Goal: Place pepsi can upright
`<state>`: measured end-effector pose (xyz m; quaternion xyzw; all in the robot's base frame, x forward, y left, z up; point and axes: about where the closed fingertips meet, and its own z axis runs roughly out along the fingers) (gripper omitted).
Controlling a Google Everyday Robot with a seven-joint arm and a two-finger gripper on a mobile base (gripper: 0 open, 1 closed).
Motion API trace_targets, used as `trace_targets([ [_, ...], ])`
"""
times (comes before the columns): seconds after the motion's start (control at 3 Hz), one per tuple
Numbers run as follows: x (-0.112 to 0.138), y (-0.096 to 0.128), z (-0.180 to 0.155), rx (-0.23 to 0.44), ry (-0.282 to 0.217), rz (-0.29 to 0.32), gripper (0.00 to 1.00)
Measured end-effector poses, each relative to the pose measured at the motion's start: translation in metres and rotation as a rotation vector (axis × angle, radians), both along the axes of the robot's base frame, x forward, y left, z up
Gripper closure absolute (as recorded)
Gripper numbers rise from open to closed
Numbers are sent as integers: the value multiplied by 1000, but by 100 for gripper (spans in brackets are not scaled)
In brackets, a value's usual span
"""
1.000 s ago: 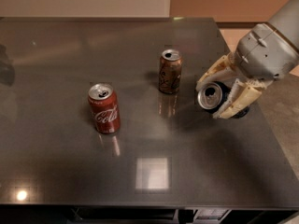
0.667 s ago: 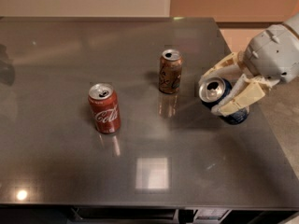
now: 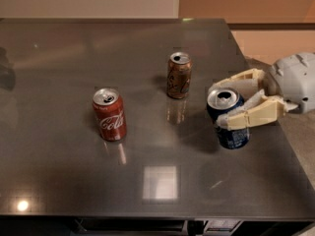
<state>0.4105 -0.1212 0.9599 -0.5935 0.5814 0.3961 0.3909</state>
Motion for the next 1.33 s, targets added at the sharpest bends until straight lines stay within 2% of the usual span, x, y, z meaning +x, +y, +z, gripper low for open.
trace_targets([
  [0.33, -13, 2, -14, 137, 37, 6, 100],
  [0.67, -22, 4, -28, 243, 48, 46, 100],
  [1.0, -27, 0, -36, 345, 37, 68, 82],
  [1.33, -28, -5, -40, 405, 18, 80, 59],
])
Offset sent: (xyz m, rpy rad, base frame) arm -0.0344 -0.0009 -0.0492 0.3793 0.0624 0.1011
